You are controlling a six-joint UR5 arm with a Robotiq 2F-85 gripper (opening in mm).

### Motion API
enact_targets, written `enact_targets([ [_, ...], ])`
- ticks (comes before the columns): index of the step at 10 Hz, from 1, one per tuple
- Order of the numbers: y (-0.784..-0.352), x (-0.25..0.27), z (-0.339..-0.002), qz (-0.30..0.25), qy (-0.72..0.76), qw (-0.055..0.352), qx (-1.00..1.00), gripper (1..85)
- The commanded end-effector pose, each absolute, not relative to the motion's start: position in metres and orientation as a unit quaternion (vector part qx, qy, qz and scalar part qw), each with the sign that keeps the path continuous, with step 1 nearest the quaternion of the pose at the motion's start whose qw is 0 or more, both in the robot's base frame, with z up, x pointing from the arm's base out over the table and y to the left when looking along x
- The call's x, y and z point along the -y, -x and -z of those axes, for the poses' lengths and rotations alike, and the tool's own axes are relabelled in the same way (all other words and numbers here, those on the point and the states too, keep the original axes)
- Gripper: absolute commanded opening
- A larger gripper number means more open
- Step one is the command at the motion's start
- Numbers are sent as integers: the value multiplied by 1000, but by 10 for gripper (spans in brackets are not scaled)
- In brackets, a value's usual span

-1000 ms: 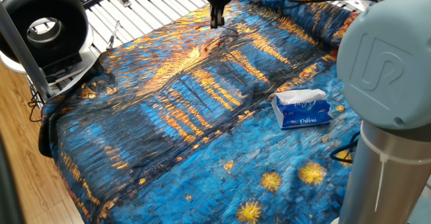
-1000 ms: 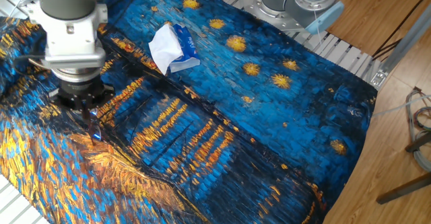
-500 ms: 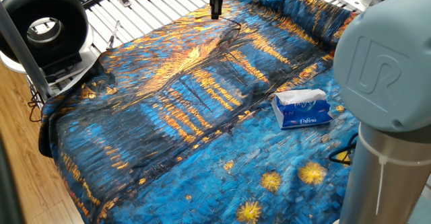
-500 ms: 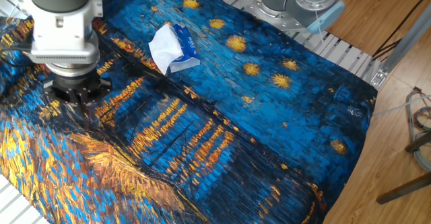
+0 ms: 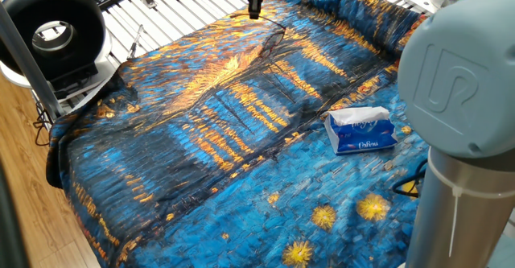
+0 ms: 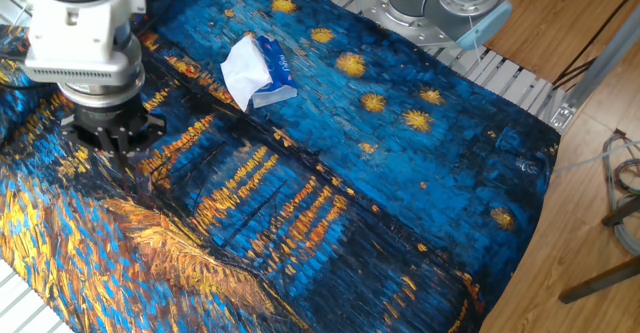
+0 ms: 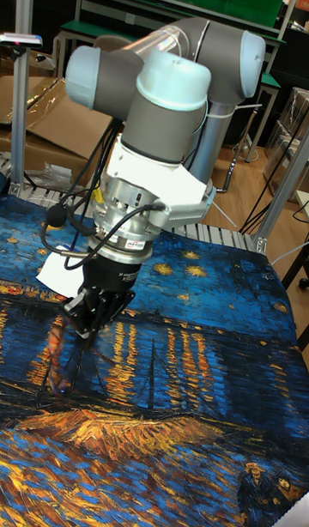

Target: Unfold the leg of the glasses (with one hand)

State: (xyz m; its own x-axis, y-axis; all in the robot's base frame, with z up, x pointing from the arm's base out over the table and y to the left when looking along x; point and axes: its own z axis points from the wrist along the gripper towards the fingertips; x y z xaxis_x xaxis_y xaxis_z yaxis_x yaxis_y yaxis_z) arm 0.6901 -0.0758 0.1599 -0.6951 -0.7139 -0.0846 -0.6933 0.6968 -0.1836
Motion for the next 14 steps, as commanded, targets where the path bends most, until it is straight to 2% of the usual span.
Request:
enact_targets([
  [1, -701, 45, -167, 14, 367, 121, -922, 10],
  [4, -715, 19, -176, -28, 369, 171, -913, 10],
  [14, -730, 25, -151, -48, 405, 230, -884, 10],
])
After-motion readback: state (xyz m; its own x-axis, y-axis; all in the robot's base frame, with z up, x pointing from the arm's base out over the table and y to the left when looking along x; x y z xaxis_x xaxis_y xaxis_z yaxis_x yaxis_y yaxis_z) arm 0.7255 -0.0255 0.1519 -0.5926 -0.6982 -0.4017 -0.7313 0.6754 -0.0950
